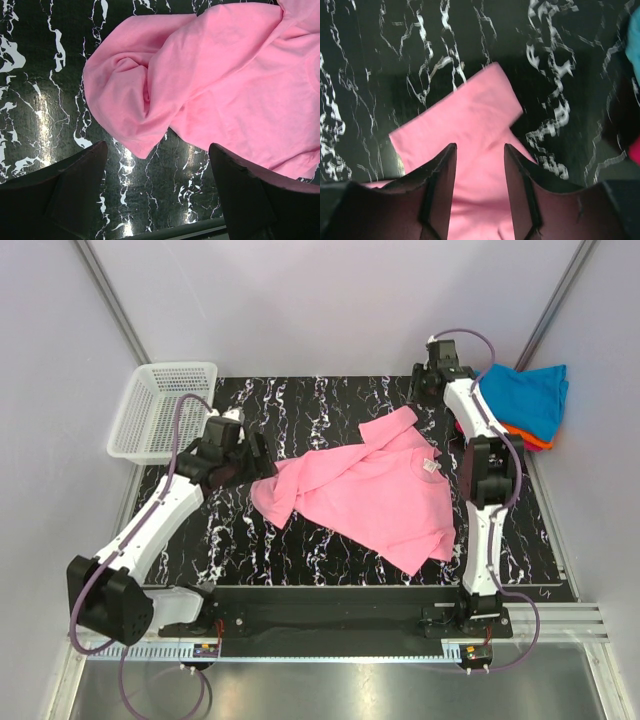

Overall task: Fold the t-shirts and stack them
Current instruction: Flatten the tshirt out

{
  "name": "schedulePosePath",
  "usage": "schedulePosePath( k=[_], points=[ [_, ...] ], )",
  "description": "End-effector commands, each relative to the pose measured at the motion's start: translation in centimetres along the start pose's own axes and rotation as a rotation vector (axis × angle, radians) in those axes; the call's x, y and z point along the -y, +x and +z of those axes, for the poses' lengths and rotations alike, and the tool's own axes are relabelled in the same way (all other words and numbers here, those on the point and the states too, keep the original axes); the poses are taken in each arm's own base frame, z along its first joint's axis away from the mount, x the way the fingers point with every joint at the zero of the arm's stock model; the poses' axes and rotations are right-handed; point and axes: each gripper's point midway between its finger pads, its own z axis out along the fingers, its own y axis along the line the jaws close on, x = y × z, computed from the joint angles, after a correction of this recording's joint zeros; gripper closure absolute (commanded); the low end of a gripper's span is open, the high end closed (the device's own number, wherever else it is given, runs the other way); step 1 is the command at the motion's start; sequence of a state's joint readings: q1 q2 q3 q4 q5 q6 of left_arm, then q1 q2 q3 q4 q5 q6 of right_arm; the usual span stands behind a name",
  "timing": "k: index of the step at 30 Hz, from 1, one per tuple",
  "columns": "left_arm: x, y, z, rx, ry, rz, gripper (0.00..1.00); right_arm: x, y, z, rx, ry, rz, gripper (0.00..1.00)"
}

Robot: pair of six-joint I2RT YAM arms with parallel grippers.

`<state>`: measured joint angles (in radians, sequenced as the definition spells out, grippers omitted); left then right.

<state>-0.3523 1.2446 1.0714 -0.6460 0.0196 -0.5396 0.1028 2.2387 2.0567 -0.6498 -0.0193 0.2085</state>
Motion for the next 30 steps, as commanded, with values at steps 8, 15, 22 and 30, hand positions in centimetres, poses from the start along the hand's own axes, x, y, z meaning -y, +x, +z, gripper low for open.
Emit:
schedulePosePath(
  k=[8,15,22,30],
  points=[
    [2.9,-2.5,0.3,0.036,0.093,0.016,0.12,-1.2,-2.3,7.3,0.014,-0.095,-0.079,0.46],
    [2.8,-2.2,0.4,0.031,0.097,0.016,0.12,0.0,-2.7,8.7,0.038,-0.06,-0.103,0.47],
    [3.0,-2.2,-0.1,0.04,0.112,0.017,0.12,0.7,-2.1,9.8,0.033,-0.043,-0.139,0.45],
    [3.5,-2.4,-1.1,0.055,0.144,0.017,0.12,0.9,-2.0,10.6,0.032,-0.07,-0.128,0.44]
  ],
)
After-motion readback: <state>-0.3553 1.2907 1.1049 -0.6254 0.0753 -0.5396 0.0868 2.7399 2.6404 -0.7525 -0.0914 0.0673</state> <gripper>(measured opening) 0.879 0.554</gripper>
